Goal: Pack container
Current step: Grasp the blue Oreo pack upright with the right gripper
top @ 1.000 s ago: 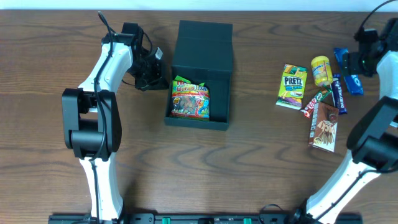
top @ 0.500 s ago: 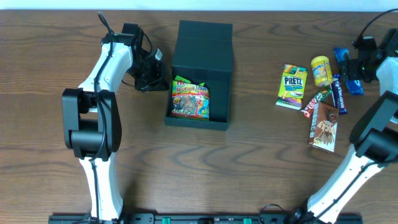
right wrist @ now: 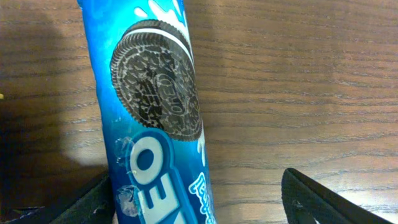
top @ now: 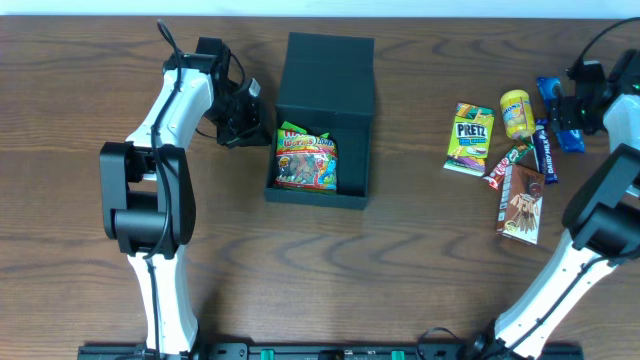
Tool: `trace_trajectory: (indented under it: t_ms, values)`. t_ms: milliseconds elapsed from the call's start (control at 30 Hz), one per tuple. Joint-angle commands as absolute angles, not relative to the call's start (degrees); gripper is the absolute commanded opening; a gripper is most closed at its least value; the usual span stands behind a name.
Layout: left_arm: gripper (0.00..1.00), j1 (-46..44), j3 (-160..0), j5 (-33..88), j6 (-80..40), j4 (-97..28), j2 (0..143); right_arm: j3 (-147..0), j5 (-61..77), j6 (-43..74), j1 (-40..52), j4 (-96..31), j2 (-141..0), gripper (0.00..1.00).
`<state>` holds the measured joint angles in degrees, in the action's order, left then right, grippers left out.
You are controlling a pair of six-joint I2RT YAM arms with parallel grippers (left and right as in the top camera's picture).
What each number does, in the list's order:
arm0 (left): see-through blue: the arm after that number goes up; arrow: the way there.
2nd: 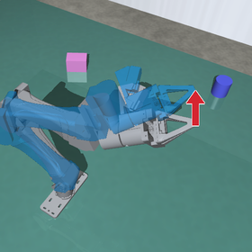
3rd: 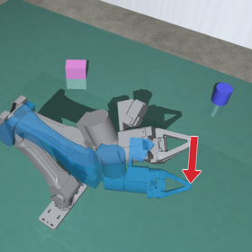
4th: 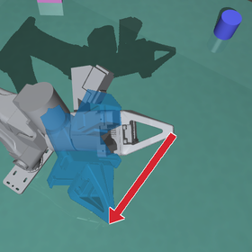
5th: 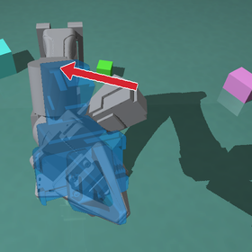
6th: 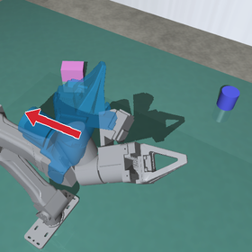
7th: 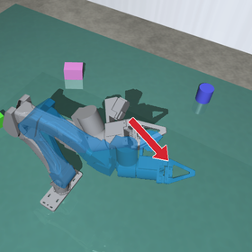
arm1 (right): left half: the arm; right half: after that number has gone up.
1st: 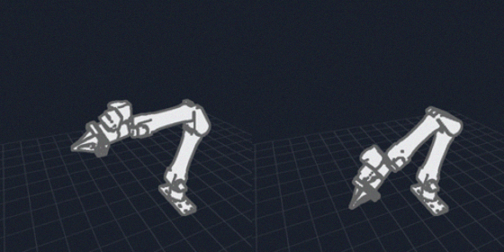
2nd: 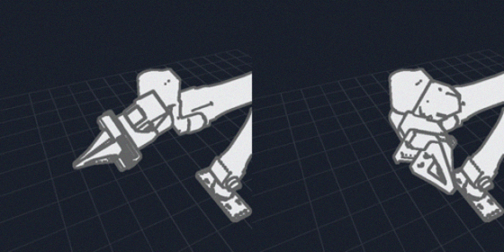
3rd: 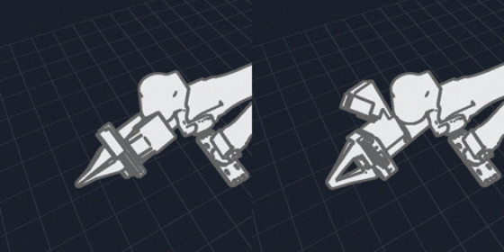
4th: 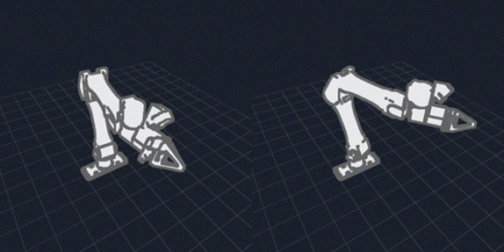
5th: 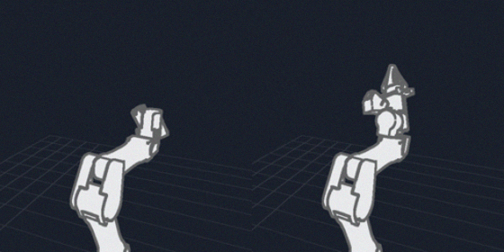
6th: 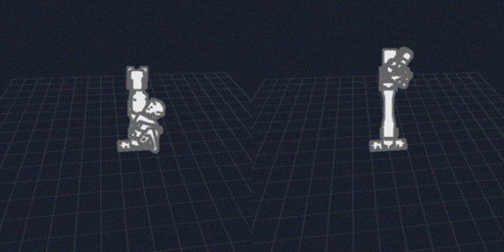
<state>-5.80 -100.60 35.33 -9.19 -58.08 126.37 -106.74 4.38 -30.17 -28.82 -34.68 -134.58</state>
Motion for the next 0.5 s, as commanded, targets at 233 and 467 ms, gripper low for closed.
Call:
trace_trajectory:
  t_ms: [233, 467]
  values:
    - [0.07, -6.1, -100.2, 34.1, -9.5, -58.3, 125.6, -106.4, 7.7, -29.8, -29.6, -34.6, -135.1, 0.8]
    - [0.07, -6.1, -100.2, 34.1, -9.5, -58.3, 125.6, -106.1, 10.2, -28.7, -29.6, -34.5, -135.2, 0.77]
